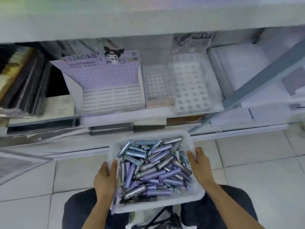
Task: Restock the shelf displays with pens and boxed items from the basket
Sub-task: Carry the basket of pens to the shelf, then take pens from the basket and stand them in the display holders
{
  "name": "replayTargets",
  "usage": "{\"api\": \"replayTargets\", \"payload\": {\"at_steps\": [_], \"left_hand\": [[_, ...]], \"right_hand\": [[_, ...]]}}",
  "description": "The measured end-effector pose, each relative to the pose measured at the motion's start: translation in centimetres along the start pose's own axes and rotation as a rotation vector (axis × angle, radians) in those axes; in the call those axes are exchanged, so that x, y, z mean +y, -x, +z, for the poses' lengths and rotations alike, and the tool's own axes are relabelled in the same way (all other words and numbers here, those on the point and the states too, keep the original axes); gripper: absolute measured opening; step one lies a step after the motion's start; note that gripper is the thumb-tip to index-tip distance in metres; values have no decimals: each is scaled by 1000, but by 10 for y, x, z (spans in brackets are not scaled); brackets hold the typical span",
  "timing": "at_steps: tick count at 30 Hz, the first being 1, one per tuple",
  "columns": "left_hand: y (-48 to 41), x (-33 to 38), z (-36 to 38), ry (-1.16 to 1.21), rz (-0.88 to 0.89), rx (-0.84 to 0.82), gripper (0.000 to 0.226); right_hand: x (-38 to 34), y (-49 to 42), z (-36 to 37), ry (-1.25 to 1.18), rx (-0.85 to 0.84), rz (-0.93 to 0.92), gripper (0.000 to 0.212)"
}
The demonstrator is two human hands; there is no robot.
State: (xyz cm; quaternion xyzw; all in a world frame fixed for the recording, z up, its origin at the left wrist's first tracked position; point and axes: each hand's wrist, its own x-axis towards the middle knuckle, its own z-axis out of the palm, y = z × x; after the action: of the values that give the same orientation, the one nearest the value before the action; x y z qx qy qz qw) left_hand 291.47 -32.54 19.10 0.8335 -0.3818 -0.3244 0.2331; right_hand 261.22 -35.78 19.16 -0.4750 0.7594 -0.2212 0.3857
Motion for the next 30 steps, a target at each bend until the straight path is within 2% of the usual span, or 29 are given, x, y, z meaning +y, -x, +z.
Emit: {"api": "replayTargets", "payload": {"at_steps": [8, 14, 20, 27, 29, 30], "left_hand": [[-88, -129, 155, -192, -48, -90, 42], [-142, -199, 235, -360, -57, -132, 41], [-170, -231, 273, -263, -54, -92, 39], [-182, -245, 288, -147, -33, -49, 33], [-177, -242, 289, -204, -11, -11, 24], [-173, -240, 290, -261, 27, 59, 27]], "right_hand": [[157, -88, 125, 68, -5, 104, 23], [241, -141, 204, 142, -3, 161, 26], [277, -171, 252, 122, 8, 162, 24], [289, -192, 266, 156, -11, 103, 25], [288, -192, 265, 171, 27, 72, 24], [285, -190, 264, 149, 87, 18, 27]]}}
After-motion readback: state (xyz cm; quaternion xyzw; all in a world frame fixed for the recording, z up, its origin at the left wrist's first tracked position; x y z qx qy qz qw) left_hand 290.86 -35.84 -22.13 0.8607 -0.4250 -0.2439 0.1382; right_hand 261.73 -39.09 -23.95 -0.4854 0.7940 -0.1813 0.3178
